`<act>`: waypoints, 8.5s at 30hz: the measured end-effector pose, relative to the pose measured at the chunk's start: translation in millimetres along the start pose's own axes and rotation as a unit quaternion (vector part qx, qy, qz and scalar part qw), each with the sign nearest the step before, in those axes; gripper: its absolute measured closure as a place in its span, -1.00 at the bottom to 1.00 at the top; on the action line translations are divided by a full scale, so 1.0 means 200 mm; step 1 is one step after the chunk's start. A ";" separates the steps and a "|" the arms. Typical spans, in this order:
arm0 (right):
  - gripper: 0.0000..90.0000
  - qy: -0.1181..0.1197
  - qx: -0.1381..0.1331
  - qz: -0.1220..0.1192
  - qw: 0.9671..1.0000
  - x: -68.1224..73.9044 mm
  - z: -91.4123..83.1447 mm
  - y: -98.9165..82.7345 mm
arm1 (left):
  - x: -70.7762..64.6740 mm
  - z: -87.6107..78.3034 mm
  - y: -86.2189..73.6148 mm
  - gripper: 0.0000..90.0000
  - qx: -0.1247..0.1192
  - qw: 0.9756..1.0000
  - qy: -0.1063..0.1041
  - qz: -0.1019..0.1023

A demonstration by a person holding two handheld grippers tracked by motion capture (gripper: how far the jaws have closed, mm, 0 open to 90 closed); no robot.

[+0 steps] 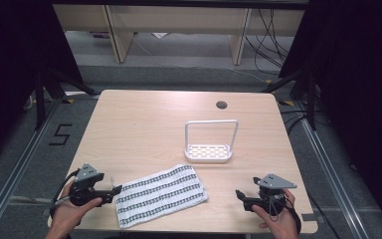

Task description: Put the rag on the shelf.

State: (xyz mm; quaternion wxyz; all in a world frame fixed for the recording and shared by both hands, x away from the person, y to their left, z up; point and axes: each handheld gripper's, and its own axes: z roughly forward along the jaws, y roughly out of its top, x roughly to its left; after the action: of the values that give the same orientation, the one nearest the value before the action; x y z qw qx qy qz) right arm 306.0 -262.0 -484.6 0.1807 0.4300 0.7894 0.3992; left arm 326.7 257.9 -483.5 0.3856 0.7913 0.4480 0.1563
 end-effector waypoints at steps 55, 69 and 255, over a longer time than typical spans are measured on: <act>-0.32 0.068 0.024 -0.080 0.994 0.36 0.19 0.08 | -0.35 0.61 0.49 -0.28 0.078 0.981 -0.132 0.117; -0.22 0.073 0.036 -0.088 0.993 0.40 0.27 0.10 | -0.43 0.75 0.58 -0.12 0.092 0.971 -0.165 0.143; 0.53 -0.017 0.039 -0.028 0.999 -0.51 0.55 1.24 | -0.29 0.83 1.45 0.26 -0.029 0.996 -0.065 -0.045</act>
State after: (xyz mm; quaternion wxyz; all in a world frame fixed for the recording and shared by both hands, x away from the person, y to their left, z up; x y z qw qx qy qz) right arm 564.7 -216.9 -363.4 0.1881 0.4214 0.8128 0.3557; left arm 563.1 45.2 -368.8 0.4433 0.7676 0.4521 0.0997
